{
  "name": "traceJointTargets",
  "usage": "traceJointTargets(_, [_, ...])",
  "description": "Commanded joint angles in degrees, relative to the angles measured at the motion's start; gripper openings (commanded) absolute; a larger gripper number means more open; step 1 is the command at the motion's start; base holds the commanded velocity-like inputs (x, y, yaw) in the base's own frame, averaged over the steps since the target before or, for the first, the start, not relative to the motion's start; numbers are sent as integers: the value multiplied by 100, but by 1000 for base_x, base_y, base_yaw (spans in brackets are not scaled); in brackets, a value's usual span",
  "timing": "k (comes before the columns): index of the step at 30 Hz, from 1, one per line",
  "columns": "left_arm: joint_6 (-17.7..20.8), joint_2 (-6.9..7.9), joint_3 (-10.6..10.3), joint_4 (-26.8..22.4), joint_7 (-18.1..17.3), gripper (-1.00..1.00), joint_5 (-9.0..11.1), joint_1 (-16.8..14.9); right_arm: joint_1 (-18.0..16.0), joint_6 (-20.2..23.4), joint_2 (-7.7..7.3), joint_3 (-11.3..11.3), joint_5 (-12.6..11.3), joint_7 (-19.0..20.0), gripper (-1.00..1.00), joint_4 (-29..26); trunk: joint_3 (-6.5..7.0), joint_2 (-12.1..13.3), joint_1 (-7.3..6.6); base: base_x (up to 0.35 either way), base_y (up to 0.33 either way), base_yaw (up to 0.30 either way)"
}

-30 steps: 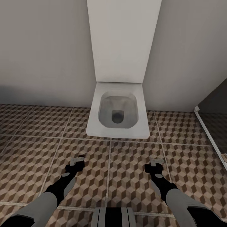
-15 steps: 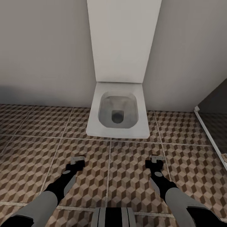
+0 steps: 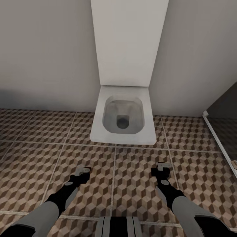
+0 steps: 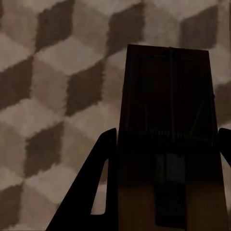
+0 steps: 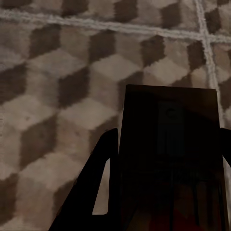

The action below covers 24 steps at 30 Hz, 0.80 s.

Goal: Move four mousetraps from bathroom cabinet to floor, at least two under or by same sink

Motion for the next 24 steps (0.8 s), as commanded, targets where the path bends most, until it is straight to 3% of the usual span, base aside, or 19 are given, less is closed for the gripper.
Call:
traceJointTargets(1, [-86,6,-52,11,41,-100,31,-1,-3,-16,6,-34,61,-4,-100,-17,-3,-1,-1,0,0,0])
traceJointTargets(11, [-340,-10,-52,-117,24,-100,-34,-1,-3,154,13,-35,358,-12,-100,-73,-3,-1,-1,0,0,0])
traceJointTargets(24, [-355,-33,-70,-139,22,-100,-53,-1,-3,212,16,-52,402,6,-100,-78,-3,-1,-1,0,0,0])
